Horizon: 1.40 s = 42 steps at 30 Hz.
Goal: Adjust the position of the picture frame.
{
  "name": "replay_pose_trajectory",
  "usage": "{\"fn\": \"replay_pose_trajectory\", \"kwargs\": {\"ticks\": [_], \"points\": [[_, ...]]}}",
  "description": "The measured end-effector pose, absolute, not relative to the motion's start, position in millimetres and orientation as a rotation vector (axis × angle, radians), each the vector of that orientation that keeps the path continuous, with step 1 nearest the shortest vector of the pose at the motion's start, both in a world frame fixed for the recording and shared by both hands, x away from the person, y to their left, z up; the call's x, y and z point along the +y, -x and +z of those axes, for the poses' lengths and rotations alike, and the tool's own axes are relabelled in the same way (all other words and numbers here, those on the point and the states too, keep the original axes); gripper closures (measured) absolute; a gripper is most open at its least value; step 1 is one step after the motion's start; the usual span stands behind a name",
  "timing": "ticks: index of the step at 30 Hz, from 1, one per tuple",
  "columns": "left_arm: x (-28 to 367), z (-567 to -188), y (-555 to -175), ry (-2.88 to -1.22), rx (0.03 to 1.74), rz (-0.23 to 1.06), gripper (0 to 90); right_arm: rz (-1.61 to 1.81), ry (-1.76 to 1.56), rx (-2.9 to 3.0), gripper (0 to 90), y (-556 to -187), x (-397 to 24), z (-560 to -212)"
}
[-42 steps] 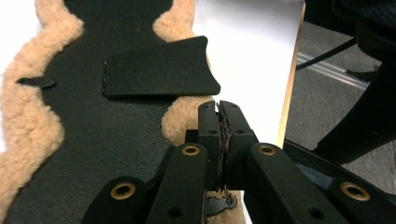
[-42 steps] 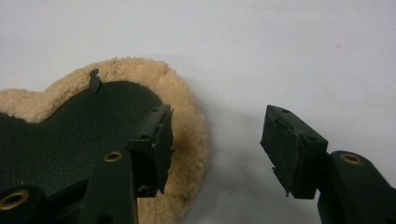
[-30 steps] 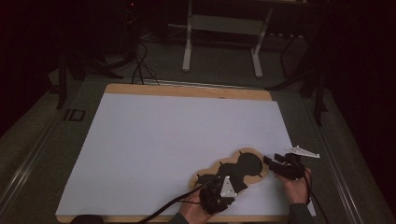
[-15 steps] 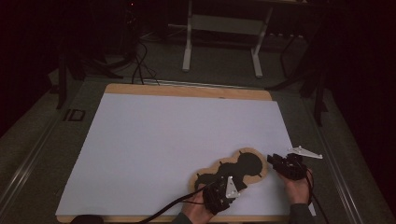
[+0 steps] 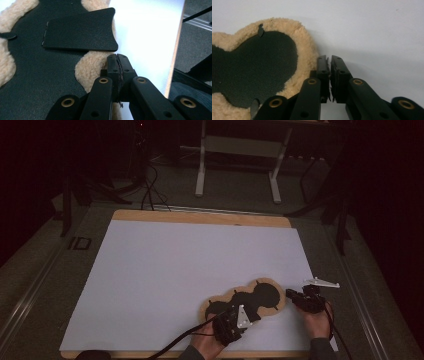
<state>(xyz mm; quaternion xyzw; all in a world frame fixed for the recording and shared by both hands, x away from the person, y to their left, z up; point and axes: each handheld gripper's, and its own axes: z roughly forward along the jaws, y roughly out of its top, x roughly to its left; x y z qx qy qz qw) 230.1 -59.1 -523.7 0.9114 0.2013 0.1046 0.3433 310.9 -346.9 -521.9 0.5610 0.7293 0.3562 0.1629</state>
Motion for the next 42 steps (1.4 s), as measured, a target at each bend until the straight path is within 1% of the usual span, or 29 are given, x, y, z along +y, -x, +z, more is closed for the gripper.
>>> {"fn": "replay_pose_trajectory", "kwargs": {"ticks": [15,30,42], "points": [[-44,-524,-240,-2.349,0.584,0.308,90.0,1.013,-1.61,2.136,84.9,-314,-340,-528],[-31,-523,-247,-2.334,0.627,0.337,90.0,1.041,-1.617,2.151,88.3,-315,-335,-529],[-17,-521,-256,-2.321,0.685,0.364,90.0,1.03,-1.594,2.174,88.9,-315,-325,-528]]}}
